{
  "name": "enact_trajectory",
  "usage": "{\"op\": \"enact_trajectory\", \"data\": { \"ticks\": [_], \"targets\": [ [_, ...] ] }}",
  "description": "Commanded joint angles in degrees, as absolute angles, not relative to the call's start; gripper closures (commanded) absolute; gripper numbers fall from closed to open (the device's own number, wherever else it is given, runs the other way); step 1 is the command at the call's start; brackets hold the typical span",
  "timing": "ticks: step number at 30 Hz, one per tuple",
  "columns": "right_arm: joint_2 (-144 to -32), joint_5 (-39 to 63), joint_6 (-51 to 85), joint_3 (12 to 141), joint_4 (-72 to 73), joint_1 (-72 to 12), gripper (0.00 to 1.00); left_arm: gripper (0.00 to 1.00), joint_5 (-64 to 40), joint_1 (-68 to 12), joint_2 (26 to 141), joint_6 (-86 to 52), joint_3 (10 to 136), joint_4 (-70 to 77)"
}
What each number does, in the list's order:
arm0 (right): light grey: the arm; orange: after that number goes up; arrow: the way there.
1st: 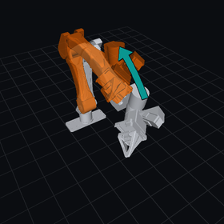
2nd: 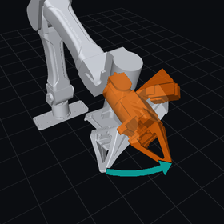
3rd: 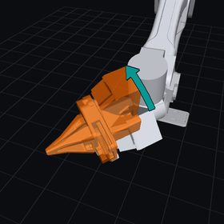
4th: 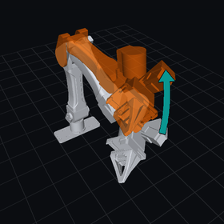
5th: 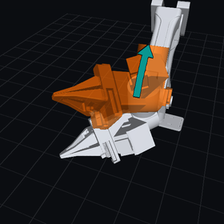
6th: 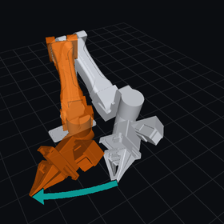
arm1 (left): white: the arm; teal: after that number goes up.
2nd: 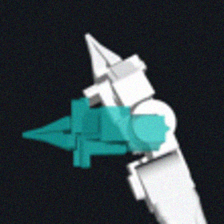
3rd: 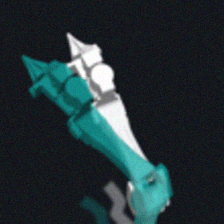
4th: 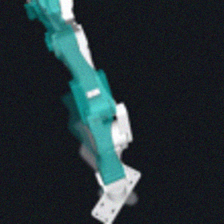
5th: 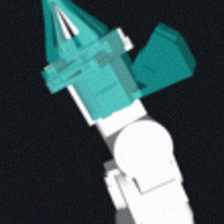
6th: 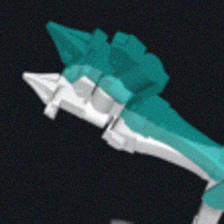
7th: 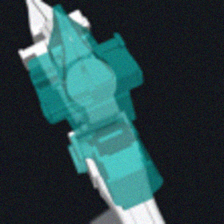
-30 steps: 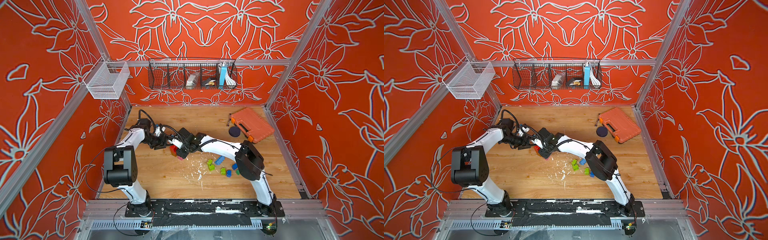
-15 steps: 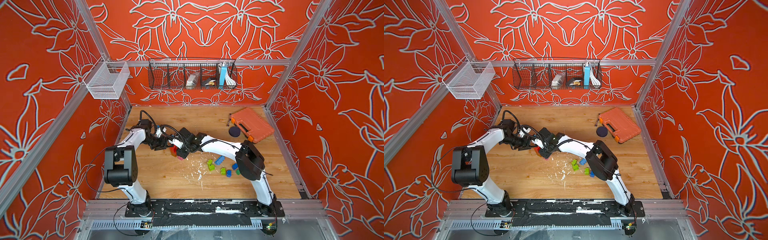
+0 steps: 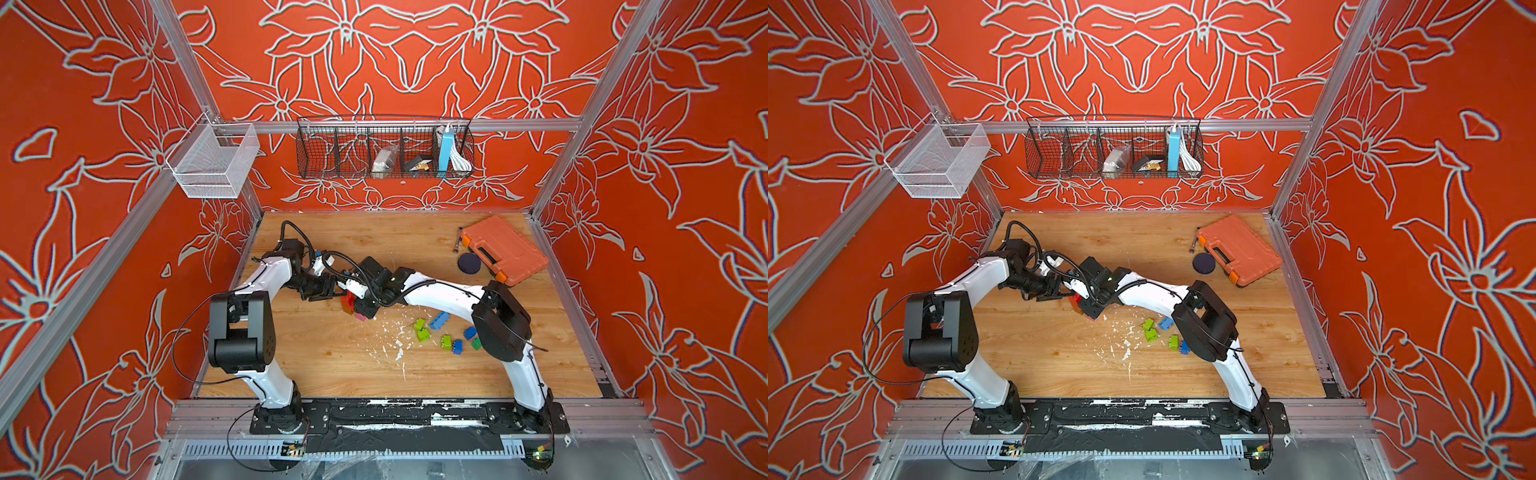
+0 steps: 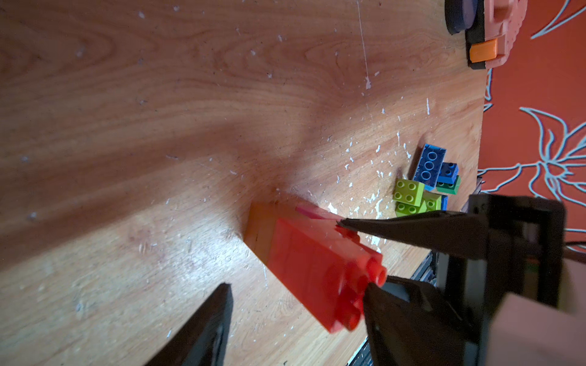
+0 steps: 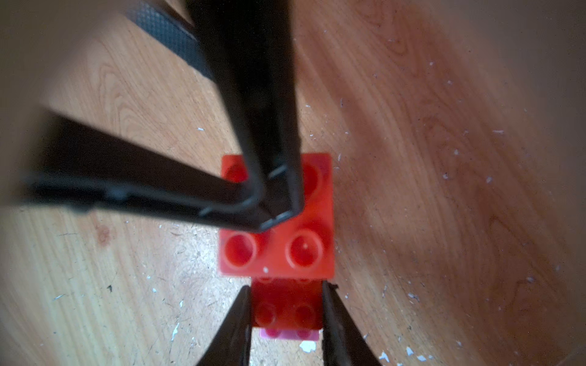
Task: Assemble the letter h with lego
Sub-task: Assemble the lego brick with the lego brick.
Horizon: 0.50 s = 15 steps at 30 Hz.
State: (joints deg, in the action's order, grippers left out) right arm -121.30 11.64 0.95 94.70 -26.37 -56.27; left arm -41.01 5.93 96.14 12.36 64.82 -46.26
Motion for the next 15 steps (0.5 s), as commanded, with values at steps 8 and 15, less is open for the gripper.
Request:
{"op": "enact_trajectory", "data": {
  "ticks": [8, 15],
  "targets": [
    [-123.77, 9.76, -2.28, 88.83, -29.06, -56.07, 0.80, 0.34, -38.52, 3.97, 97.39, 15.56, 62.33, -48.96],
    [-124.88, 9.67, -2.91, 85.57, -26.46, -56.08, 0.81, 0.35, -37.93, 3.88, 97.86, 15.72, 61.17, -48.21]
  ]
}}
